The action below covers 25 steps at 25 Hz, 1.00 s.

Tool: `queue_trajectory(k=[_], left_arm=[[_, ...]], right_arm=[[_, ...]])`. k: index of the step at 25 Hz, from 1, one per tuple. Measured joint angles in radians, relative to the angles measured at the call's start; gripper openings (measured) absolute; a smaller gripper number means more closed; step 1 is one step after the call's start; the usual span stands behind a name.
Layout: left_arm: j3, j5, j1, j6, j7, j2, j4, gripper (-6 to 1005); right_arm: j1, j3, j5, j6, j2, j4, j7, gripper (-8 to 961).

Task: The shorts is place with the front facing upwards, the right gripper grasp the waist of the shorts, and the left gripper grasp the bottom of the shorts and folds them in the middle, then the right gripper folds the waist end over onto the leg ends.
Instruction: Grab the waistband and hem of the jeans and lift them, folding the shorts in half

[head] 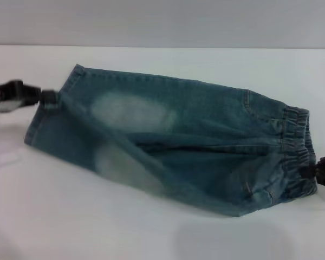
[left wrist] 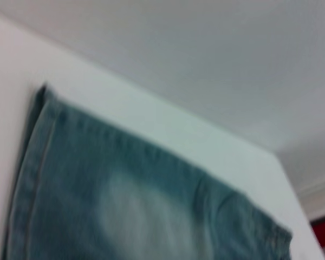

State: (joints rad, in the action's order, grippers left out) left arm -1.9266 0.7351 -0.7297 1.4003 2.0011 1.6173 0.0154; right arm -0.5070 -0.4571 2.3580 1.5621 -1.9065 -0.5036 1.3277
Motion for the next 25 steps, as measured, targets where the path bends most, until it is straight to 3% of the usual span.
queue_trajectory(k=[3, 9, 13, 25], left_arm=[[0.062, 0.0, 0.012, -0.032, -0.024, 0.0, 0.035, 113], [0.145, 0.004, 0.049, -0.146, -0.066, 0.011, 0.121, 116], [0.174, 0.01, 0.069, -0.213, -0.087, 0.019, 0.161, 118], [0.167, 0.012, 0.069, -0.419, -0.161, 0.067, 0.18, 123]], right_arm=[[0.013, 0.013, -0.03, -0.036, -0.01, 0.023, -0.025, 0], [0.053, 0.03, -0.176, -0.121, -0.07, 0.027, -0.086, 0], [0.057, 0.042, -0.249, -0.172, -0.096, 0.03, -0.118, 0], [0.048, 0.065, -0.291, -0.331, -0.132, 0.07, -0.188, 0]])
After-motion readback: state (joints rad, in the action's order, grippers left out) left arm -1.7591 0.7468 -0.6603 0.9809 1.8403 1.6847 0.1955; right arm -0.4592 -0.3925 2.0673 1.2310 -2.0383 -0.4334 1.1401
